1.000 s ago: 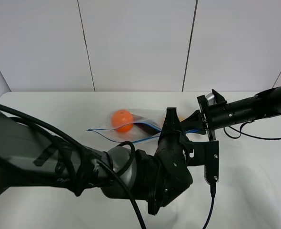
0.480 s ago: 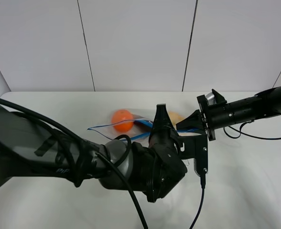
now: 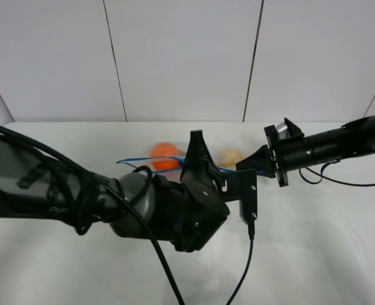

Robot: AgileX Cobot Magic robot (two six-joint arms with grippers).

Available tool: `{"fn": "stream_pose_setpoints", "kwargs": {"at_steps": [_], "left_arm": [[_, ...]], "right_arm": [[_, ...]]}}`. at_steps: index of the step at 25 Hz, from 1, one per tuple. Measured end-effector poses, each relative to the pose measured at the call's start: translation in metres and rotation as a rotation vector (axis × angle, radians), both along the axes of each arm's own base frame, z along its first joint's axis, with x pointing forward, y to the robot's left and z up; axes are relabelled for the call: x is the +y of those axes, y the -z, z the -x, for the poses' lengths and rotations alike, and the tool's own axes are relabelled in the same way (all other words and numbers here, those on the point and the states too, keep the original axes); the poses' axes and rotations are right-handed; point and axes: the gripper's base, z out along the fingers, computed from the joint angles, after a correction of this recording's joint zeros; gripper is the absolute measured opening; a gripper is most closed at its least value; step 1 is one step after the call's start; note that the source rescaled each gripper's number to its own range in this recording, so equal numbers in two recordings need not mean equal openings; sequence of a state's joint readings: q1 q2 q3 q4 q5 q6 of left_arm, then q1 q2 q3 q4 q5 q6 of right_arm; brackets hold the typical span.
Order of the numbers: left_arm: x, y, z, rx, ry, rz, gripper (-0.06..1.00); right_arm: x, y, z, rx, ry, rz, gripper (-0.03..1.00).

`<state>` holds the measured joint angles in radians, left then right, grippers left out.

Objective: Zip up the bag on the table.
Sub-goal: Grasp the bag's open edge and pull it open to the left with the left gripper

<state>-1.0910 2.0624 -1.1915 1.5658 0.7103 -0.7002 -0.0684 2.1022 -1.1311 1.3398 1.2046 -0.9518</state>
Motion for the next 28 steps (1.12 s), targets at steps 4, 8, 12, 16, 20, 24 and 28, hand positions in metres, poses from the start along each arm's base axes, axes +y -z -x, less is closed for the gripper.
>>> {"fn": "stream_pose_setpoints", "kwargs": {"at_steps": [4, 8, 12, 16, 20, 24, 28], "left_arm": [[0.024, -0.001, -0.004, 0.011, -0.037, -0.030, 0.01], [0.033, -0.005, 0.000, 0.012, -0.037, -0.038, 0.01], [0.042, -0.001, 0.000, 0.022, -0.041, -0.059, 0.00], [0.052, 0.006, -0.002, 0.037, -0.056, -0.084, 0.01], [0.062, 0.011, -0.005, 0.051, -0.079, -0.103, 0.01], [0.069, 0.013, -0.007, 0.064, -0.103, -0.110, 0.00], [0.073, 0.014, -0.011, 0.069, -0.123, -0.107, 0.00]], "right_arm": [[-0.001, 0.000, 0.000, 0.000, -0.003, 0.005, 0.00], [-0.001, 0.000, 0.001, 0.001, -0.009, 0.006, 0.00], [-0.002, 0.001, 0.001, 0.002, -0.014, 0.010, 0.00], [-0.002, 0.001, 0.001, 0.002, -0.015, 0.011, 0.00], [-0.002, 0.001, 0.002, 0.002, -0.021, 0.016, 0.00], [-0.002, 0.002, 0.002, 0.002, -0.026, 0.021, 0.00], [-0.002, 0.002, 0.002, 0.002, -0.028, 0.023, 0.00]]}}
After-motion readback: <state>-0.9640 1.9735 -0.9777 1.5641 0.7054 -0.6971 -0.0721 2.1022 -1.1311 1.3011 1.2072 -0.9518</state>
